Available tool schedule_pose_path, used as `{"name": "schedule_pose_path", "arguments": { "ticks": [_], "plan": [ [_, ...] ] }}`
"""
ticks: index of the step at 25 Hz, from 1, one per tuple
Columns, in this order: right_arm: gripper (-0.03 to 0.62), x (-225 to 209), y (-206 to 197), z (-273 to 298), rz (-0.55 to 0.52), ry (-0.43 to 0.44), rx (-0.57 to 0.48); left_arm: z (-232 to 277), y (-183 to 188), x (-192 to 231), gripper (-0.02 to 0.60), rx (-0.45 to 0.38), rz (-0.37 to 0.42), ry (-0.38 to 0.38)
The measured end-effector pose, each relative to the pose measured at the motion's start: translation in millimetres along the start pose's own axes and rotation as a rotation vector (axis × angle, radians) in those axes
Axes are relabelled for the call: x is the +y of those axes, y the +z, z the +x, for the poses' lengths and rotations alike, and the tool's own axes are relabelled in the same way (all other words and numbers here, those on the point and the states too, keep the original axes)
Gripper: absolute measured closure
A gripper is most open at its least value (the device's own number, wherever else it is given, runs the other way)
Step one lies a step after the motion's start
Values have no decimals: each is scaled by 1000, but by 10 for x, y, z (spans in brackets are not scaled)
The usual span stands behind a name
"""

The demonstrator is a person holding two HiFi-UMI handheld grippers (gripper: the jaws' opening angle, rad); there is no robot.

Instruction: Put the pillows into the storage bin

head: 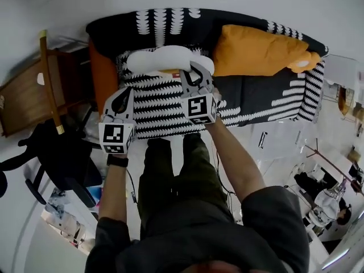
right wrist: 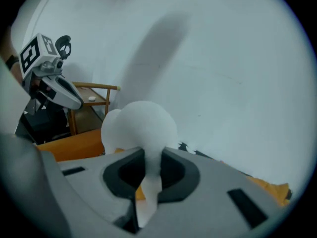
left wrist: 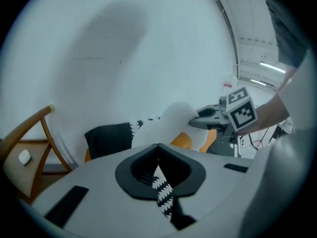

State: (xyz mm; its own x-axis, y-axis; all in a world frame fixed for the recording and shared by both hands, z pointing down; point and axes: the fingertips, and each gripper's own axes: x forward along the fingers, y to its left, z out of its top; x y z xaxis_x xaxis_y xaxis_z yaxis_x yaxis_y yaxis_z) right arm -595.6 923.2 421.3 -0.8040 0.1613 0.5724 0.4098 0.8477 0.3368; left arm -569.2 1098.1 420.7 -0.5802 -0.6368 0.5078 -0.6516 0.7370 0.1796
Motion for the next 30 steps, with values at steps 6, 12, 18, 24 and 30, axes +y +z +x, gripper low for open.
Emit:
{"name": "schedule_pose_path", "arguments": {
  "ticks": [6,12,18,24,30],
  "plan": [
    [546,-303,613,-806,10,-67,-63,-489,580,-280,577,-71,40,-7],
    [546,-374,1078,-1705,-9,-109,-111,-1073,1044,-660,577,-142,61,-38],
    [546,-310,1245,-2550,-12,-160,-131,-1497,1334,-1153,578,-193,104,-114],
    [546,-337,1185,-3125,-14,-236,-116,-1610,1423,-1561,578,-217,132,-213],
    [545,-506,932,-3529,50,-371,-74,-1437,1472,-1955,577,-214,186,-332]
  ]
}}
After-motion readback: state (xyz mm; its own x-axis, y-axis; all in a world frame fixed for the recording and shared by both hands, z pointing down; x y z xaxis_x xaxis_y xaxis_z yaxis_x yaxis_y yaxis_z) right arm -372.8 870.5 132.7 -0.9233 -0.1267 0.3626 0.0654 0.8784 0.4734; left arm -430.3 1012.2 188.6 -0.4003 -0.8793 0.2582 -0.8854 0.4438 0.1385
